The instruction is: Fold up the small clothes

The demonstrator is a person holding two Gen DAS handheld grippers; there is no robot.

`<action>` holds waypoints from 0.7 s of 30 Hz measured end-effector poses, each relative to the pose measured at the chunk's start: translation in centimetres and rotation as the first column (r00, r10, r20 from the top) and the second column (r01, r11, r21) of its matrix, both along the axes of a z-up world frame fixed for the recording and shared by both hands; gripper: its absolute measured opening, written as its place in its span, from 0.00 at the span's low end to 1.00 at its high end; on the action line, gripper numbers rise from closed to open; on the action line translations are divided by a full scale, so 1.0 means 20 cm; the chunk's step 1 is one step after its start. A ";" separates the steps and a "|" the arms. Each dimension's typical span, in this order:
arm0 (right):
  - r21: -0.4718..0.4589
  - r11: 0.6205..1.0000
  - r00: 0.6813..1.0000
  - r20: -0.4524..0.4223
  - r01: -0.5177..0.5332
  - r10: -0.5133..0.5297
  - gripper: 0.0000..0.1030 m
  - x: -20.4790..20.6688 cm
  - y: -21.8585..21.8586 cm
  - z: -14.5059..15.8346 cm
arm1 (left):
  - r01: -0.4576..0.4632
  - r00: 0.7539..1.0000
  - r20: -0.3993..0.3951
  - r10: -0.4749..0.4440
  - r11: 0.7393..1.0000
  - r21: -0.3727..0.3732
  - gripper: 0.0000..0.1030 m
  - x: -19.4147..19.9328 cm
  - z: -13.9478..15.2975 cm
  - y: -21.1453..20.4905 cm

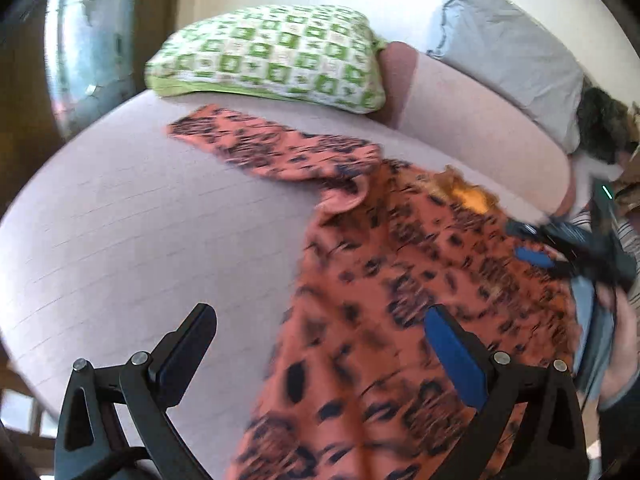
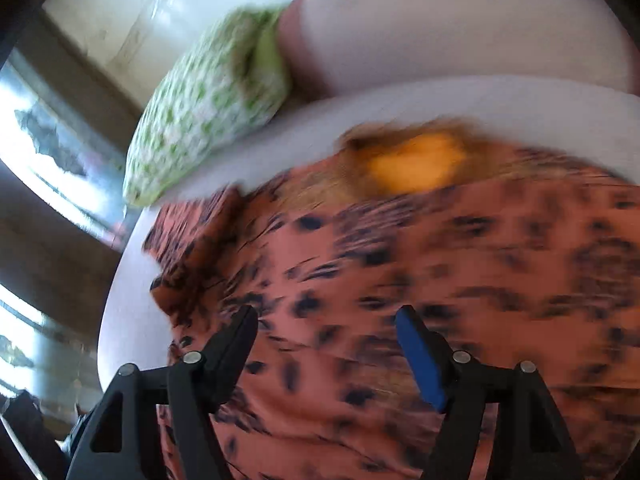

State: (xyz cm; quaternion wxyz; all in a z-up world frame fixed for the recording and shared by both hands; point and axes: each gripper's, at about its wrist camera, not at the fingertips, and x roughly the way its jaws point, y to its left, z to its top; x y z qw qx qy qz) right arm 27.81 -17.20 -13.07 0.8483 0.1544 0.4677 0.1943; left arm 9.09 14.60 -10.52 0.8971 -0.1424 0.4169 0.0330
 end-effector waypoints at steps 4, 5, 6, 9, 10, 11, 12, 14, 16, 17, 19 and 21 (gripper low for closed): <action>0.026 0.987 0.987 0.021 0.158 -0.158 0.84 -0.10 -0.37 0.07 | 0.088 0.995 0.038 -0.088 0.996 -0.016 1.00 0.26 0.02 -0.16; 0.030 0.982 0.982 -0.001 0.188 -0.188 0.84 -0.11 -0.47 0.04 | 0.119 0.992 0.034 -0.118 0.993 -0.018 1.00 0.34 0.02 -0.21; 0.034 0.978 0.979 -0.019 0.204 -0.204 0.84 -0.12 -0.53 0.01 | 0.146 0.989 0.020 -0.146 0.989 -0.019 1.00 0.43 0.00 -0.26; 0.092 0.965 0.968 -0.077 0.244 -0.238 0.84 -0.18 -0.71 -0.09 | 0.172 0.984 -0.053 -0.170 0.985 0.020 1.00 0.64 -0.11 -0.35; 0.136 0.958 0.967 -0.075 0.254 -0.245 0.84 -0.21 -0.76 -0.11 | 0.170 0.982 -0.089 -0.165 0.984 0.048 1.00 0.70 -0.16 -0.37; 0.163 0.953 0.966 -0.062 0.257 -0.250 0.84 -0.23 -0.80 -0.10 | 0.170 0.978 -0.136 -0.159 0.983 0.072 0.97 0.75 -0.23 -0.37; 0.168 0.950 0.965 -0.049 0.263 -0.258 0.84 -0.26 -0.85 -0.11 | 0.173 0.972 -0.178 -0.156 0.981 0.088 0.84 0.78 -0.29 -0.37; 0.158 0.941 0.954 -0.028 0.298 -0.298 0.84 -0.26 -0.95 -0.10 | 0.173 0.963 -0.225 -0.146 0.979 0.108 0.72 0.81 -0.38 -0.35; 0.148 0.931 0.943 -0.042 0.333 -0.331 0.84 -0.21 -1.03 -0.12 | 0.170 0.973 -0.177 -0.147 0.978 0.124 0.72 0.78 -0.38 -0.35; 0.148 0.920 0.932 -0.056 0.364 -0.359 0.84 -0.15 -1.09 -0.15 | 0.175 0.973 -0.177 -0.149 0.975 0.138 0.72 0.77 -0.38 -0.36; 0.142 0.906 0.916 -0.104 0.399 -0.387 0.84 -0.03 -1.18 -0.21 | 0.178 0.973 -0.179 -0.149 0.970 0.162 0.72 0.77 -0.39 -0.38; 0.142 0.904 0.912 -0.146 0.403 -0.383 0.82 0.07 -1.23 -0.26 | 0.174 0.973 -0.181 -0.143 0.970 0.168 0.72 0.77 -0.40 -0.39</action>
